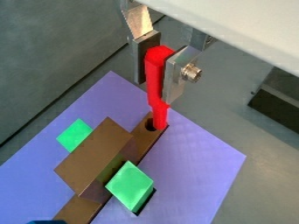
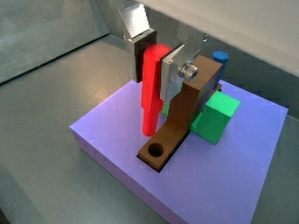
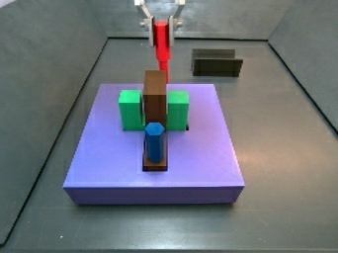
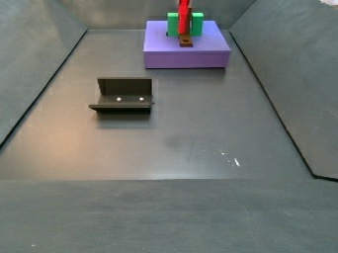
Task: Pick up the red object. Move up. Place the red object on the fixture. Regrasp the red object. Move to above the board. Insert the red object.
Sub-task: Insert the red object.
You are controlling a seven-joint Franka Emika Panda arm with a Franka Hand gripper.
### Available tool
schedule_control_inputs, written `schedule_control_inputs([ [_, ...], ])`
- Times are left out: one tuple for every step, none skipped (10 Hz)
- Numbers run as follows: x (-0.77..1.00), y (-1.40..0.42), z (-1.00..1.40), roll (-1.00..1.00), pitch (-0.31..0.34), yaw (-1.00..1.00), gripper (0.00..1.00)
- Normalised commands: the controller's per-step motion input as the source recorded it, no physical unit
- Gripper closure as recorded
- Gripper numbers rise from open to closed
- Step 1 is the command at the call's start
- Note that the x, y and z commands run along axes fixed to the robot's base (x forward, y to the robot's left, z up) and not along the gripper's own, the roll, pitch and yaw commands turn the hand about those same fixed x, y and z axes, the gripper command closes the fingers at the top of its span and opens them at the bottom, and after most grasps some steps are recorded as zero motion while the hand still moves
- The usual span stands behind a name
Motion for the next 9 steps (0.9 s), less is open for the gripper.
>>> schedule_control_inputs([
  [0.00, 0.04, -0.15, 0.00, 0.000, 0.00, 1.00],
  [0.00, 0.05, -0.13, 0.00, 0.000, 0.00, 1.00],
  [0.00, 0.04, -0.13, 0.00, 0.000, 0.00, 1.00],
  [0.00, 0.07, -0.10, 0.04, 0.000, 0.00, 1.00],
  [0.00, 0.00, -0.01, 0.01, 0.000, 0.00, 1.00],
  [0.00, 0.00, -0.03, 0.00, 0.000, 0.00, 1.00],
  [-0.05, 0.00, -0.07, 0.00, 0.000, -0.01, 1.00],
  [-0.06, 0.00, -0.08, 0.00, 0.000, -0.01, 1.00],
  [-0.08, 0.00, -0.09, 0.00, 0.000, -0.01, 1.00],
])
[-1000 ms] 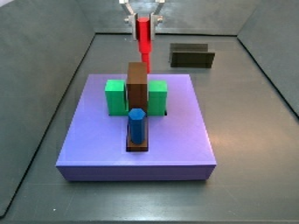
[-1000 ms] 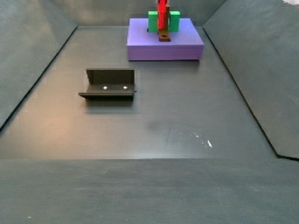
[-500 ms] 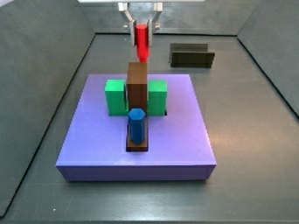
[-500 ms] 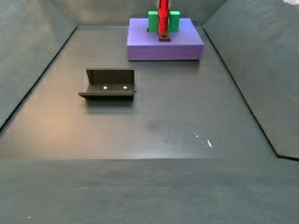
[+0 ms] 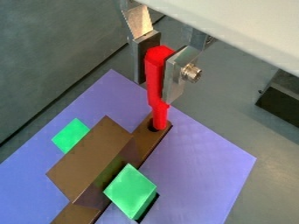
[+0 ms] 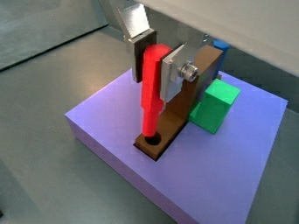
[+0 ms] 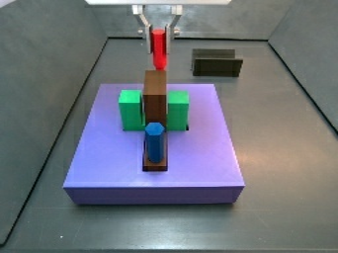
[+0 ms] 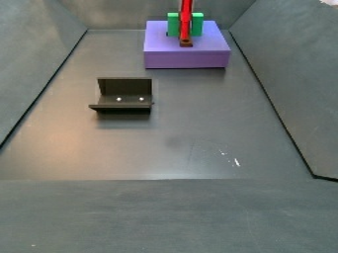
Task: Pick up the red object. Move up. Place the red object on the fixture. Regrasp the red object. Move to above the board. Insert the red object.
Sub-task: Insert the red object.
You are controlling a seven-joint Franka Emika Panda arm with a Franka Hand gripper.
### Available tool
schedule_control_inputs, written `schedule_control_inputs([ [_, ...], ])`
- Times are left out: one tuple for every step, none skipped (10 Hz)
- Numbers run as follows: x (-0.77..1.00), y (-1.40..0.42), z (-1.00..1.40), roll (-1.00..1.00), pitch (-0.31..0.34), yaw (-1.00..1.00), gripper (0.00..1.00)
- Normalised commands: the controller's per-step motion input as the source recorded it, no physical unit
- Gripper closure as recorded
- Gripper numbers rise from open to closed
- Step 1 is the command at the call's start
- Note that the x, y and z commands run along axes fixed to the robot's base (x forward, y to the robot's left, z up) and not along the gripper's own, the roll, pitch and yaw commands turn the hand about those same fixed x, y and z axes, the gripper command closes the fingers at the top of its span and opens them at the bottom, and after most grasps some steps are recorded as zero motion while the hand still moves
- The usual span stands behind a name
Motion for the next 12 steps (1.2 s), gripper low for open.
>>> schedule_control_inputs([
  [-0.10, 0.00, -0.11, 0.01, 0.000, -0.01, 1.00],
  [-0.11, 0.00, -0.12, 0.01, -0.001, 0.00, 1.00],
  [-0.10, 0.00, -0.12, 0.00, -0.003, 0.00, 1.00],
  [-0.03, 0.00, -0.17, 0.00, -0.017, 0.00, 1.00],
  [0.03, 0.00, -0.19, -0.01, 0.000, 0.00, 1.00],
  [0.11, 0.00, -0.19, 0.00, 0.000, 0.00, 1.00],
  [0.12, 0.00, -0.15, -0.01, 0.000, 0.00, 1.00],
  [0.12, -0.01, -0.11, 0.00, 0.000, 0.00, 1.00],
  [0.11, -0.01, -0.11, 0.00, 0.000, 0.00, 1.00],
  [0.09, 0.00, -0.10, 0.00, 0.000, 0.00, 1.00],
  [0.02, -0.02, -0.12, 0.00, 0.000, 0.00, 1.00],
  [0.01, 0.00, -0.17, 0.00, 0.000, 0.00, 1.00],
])
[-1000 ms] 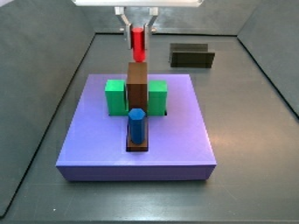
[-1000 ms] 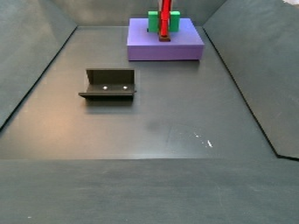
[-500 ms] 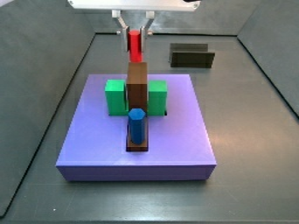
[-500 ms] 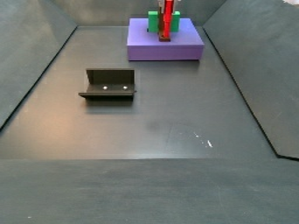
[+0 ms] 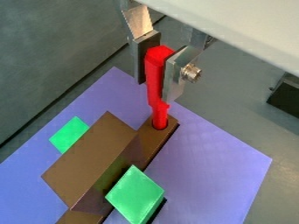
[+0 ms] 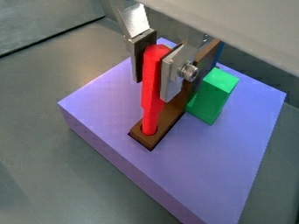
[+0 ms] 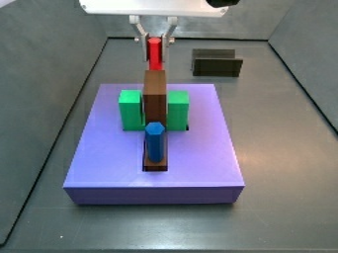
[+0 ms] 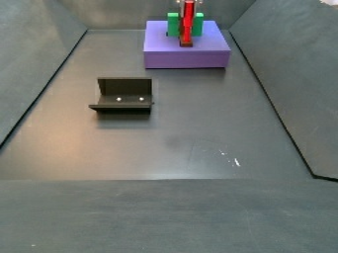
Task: Pick up the red object. Move up. Place the red object on the fixture. Regrasp the red object. Move to above the board. Insert the red object.
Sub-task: Insert the red object.
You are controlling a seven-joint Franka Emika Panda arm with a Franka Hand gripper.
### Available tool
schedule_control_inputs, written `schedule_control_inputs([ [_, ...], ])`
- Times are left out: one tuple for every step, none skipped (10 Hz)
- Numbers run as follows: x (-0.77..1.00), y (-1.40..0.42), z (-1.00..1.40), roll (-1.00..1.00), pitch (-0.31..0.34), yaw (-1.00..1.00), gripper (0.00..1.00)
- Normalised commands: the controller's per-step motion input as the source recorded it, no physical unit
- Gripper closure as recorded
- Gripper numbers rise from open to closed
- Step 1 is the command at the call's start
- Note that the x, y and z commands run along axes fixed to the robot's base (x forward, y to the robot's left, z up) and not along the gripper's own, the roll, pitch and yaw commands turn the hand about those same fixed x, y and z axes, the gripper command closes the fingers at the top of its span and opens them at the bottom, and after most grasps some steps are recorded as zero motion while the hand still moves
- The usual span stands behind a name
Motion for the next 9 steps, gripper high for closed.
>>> schedule_control_inputs([
  [0.03, 0.00, -0.19, 0.00, 0.000, 0.00, 1.00],
  [0.28, 0.00, -0.07, 0.01, 0.017, 0.00, 1.00],
  [0.37, 0.00, -0.09, 0.08, 0.031, 0.05, 1.00],
  [0.40, 0.00, -0.08, 0.12, 0.046, 0.05, 1.00],
  [0.30, 0.01, -0.17, 0.14, 0.006, 0.07, 1.00],
  [0.19, 0.01, -0.18, 0.19, 0.000, 0.08, 1.00],
  [0.16, 0.02, -0.11, 0.31, 0.009, 0.09, 1.00],
  [0.14, 0.00, -0.09, 0.36, 0.027, 0.09, 1.00],
  [0.11, 0.00, -0.12, 0.34, 0.014, 0.07, 1.00],
])
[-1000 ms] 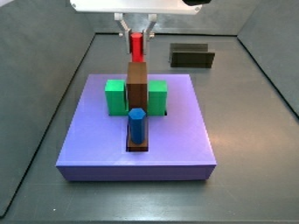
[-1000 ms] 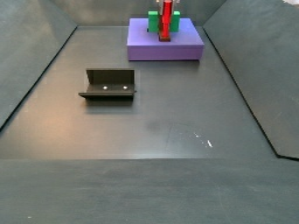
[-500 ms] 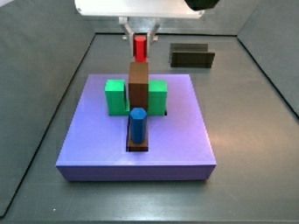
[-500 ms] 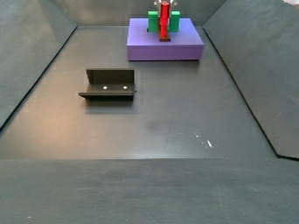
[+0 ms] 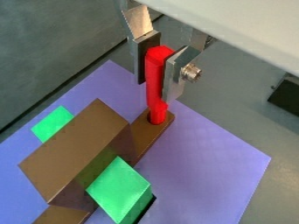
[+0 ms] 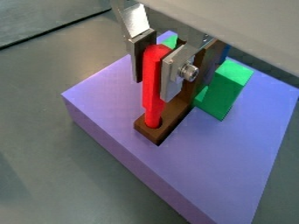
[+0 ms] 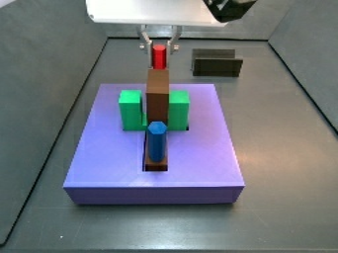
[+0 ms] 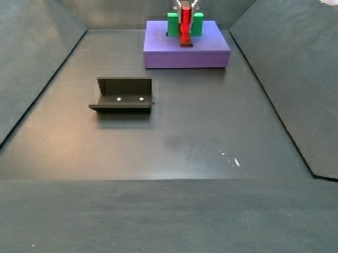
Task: Pick up the red object. Move up. Place the red object on the fixture. Regrasp the red object. Move to above the board. Insert the red object.
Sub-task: Insert the red object.
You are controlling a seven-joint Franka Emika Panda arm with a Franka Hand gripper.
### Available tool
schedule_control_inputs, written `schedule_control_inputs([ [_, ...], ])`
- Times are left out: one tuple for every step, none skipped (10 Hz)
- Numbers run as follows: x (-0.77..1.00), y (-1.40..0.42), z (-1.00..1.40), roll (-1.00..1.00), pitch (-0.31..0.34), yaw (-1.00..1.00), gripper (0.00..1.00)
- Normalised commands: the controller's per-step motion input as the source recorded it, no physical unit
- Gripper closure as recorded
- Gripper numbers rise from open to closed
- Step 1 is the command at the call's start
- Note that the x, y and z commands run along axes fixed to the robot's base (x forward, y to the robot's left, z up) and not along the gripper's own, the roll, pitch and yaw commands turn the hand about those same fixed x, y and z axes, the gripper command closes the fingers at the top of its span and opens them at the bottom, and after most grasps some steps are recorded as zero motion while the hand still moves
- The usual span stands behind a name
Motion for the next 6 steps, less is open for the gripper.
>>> schedule_control_inputs([
  [0.03, -0.03, -0.21, 0.24, 0.000, 0.07, 1.00],
  [-0.05, -0.15, -0.28, 0.18, -0.034, 0.09, 1.00],
  [0.02, -0.09, -0.33, 0.10, 0.000, 0.04, 1.00],
  [0.01, -0.16, -0.38, 0.02, -0.013, 0.06, 1.00],
  [0.05, -0.13, -0.37, 0.00, -0.011, 0.06, 1.00],
  [0.08, -0.04, -0.43, 0.00, -0.014, 0.06, 1.00],
])
